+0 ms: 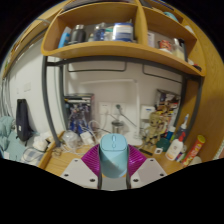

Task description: Arrange mouse

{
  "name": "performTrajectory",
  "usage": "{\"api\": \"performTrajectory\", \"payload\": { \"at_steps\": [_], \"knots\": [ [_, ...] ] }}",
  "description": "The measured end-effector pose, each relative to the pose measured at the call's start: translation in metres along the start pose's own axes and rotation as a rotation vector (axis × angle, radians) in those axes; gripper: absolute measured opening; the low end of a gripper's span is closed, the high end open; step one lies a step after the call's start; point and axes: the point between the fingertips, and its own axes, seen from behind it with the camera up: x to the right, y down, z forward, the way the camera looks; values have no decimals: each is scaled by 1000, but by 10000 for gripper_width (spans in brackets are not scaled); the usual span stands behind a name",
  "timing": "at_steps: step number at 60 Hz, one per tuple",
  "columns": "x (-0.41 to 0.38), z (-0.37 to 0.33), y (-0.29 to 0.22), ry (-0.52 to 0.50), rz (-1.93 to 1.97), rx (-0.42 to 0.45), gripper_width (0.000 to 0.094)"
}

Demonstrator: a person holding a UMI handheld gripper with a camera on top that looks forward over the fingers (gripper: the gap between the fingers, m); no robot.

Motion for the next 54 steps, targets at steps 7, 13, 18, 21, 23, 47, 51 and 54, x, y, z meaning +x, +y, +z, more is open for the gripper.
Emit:
{"api": "performTrajectory", "payload": {
  "at_steps": [7,13,18,21,23,47,51,54],
  "knots": [
    [62,9,32,42,11,-45,326],
    [92,26,90,60,6,-141,324],
    [99,39,145,51,18,-220,325],
    [99,46,173,46,21,-264,326],
    [98,50,191,43,29,-292,325],
    [83,73,293,6,64,-414,380],
    [84,72,292,1,51,-415,429],
    [85,72,293,0,44,-421,464]
  ]
}}
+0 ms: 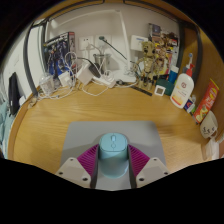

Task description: Arrange mouse

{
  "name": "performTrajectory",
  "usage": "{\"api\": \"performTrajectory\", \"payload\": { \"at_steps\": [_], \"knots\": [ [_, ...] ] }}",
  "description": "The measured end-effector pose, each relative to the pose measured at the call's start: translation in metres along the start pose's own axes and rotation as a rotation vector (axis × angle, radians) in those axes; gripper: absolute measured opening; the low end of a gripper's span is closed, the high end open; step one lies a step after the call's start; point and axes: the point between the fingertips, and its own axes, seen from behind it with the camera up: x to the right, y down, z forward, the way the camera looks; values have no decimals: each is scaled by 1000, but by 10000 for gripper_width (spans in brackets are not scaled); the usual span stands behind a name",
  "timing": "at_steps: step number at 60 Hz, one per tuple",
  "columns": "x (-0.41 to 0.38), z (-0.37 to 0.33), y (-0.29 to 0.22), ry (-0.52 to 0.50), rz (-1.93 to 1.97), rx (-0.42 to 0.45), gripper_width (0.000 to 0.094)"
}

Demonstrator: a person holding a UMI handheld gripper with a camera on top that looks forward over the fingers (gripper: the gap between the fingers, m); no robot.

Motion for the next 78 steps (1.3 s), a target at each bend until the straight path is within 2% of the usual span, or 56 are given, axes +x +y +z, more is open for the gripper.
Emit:
{"api": "performTrajectory", "payload": {
  "at_steps": [5,7,9,12,14,25,39,46,61,78],
  "knots": [
    [1,0,-1,4,-13,-21,522],
    [3,-1,0,9,-22,-36,583],
    [4,-3,0,15,-34,-48,720],
    [6,-9,-4,29,-43,-52,830],
    [7,-16,-7,31,-45,-47,851],
    [1,-77,-55,20,-10,18,851],
    [2,-186,-127,47,-7,166,850],
    [-9,-227,-143,39,9,213,849],
    [-40,-267,-146,15,-20,249,851],
    [-69,-275,-124,5,-37,222,848]
  ]
}}
